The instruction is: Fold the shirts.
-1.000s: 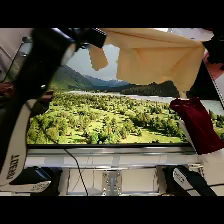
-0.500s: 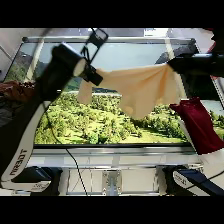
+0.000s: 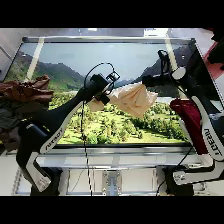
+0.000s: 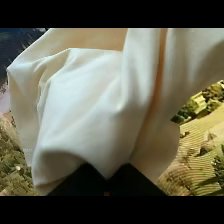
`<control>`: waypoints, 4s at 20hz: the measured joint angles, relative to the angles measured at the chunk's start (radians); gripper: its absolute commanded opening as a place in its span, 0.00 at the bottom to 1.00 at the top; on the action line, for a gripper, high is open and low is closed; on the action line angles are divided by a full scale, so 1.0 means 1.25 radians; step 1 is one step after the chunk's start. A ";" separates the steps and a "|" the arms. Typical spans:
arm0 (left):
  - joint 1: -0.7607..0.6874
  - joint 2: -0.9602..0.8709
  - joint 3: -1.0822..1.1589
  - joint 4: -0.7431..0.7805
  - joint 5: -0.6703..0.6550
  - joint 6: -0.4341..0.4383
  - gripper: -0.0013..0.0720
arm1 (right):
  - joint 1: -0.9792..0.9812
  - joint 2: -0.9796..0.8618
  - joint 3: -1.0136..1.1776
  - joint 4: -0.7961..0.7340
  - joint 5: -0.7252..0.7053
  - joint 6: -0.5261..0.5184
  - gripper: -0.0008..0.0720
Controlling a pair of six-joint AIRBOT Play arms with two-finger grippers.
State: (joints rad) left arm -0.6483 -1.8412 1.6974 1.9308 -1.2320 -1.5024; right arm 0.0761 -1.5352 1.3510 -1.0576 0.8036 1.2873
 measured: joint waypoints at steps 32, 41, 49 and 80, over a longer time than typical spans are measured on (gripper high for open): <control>0.134 0.179 0.084 0.314 0.002 -0.255 0.39 | -0.025 0.143 -0.483 0.347 -0.096 -0.178 0.75; 0.135 0.179 0.067 0.280 0.009 -0.256 0.39 | -0.020 0.073 -0.493 0.519 -0.145 -0.264 0.52; 0.201 0.182 -0.055 0.251 -0.002 -0.296 0.35 | 0.019 0.053 -0.446 0.623 -0.124 -0.381 0.05; 0.037 0.152 -0.374 -0.051 0.393 0.119 0.82 | -0.084 0.174 -0.335 0.490 0.041 -0.293 0.05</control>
State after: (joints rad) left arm -0.6022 -1.6512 1.2301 1.8671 -0.7410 -1.3540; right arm -0.0288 -1.3178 0.9321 -0.4446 0.8543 0.9207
